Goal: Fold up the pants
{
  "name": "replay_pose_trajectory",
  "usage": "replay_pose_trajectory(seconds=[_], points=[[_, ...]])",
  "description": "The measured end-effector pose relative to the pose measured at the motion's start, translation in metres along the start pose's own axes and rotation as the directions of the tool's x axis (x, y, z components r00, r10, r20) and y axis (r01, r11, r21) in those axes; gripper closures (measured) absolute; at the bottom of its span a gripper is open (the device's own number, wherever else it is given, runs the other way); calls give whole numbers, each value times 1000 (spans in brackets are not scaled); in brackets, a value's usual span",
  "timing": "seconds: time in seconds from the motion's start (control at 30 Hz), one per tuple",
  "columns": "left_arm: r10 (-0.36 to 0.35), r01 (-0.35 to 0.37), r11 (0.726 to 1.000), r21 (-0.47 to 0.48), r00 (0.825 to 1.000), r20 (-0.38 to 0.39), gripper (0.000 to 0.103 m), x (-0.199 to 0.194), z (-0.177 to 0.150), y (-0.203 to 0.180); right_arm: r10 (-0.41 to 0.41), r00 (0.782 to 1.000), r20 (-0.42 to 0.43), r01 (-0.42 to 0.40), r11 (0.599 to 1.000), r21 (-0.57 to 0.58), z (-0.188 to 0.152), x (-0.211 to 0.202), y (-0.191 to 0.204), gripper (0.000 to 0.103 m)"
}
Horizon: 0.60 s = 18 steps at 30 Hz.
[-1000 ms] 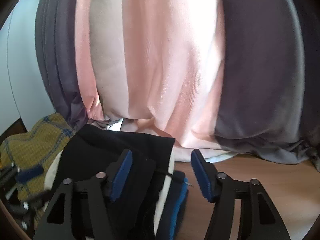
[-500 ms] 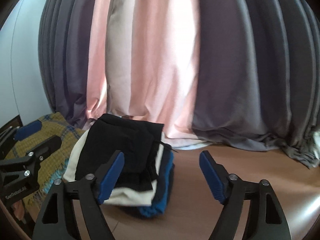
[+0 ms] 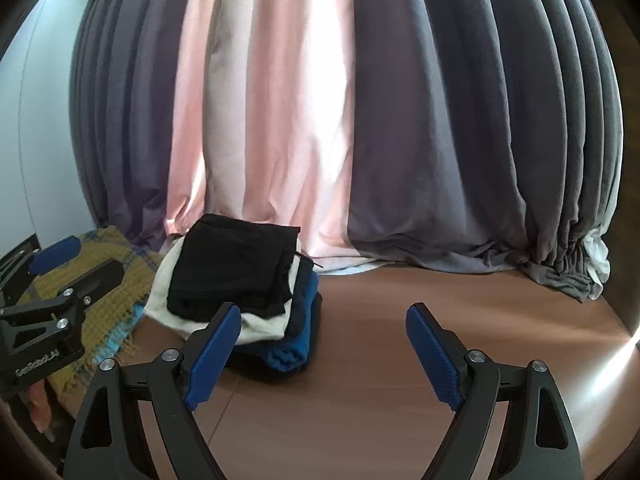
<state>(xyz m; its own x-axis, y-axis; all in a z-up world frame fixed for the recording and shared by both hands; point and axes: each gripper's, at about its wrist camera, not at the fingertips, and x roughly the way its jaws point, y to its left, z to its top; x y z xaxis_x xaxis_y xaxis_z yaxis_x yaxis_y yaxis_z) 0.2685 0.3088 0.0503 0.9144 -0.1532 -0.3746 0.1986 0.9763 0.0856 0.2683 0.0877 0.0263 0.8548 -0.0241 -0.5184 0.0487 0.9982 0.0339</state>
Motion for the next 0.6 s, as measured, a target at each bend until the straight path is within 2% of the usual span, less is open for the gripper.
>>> replay_pose_trajectory(seconds=[0.27, 0.6], points=[[-7, 7, 1000, 0, 1000, -6, 23, -38, -10, -24, 15, 1000, 8, -15, 1000, -2, -14, -44, -17, 18], [-17, 17, 1000, -11, 999, -29, 20, -72, -25, -40, -11, 1000, 12, 11, 1000, 10, -34, -88, -32, 18]])
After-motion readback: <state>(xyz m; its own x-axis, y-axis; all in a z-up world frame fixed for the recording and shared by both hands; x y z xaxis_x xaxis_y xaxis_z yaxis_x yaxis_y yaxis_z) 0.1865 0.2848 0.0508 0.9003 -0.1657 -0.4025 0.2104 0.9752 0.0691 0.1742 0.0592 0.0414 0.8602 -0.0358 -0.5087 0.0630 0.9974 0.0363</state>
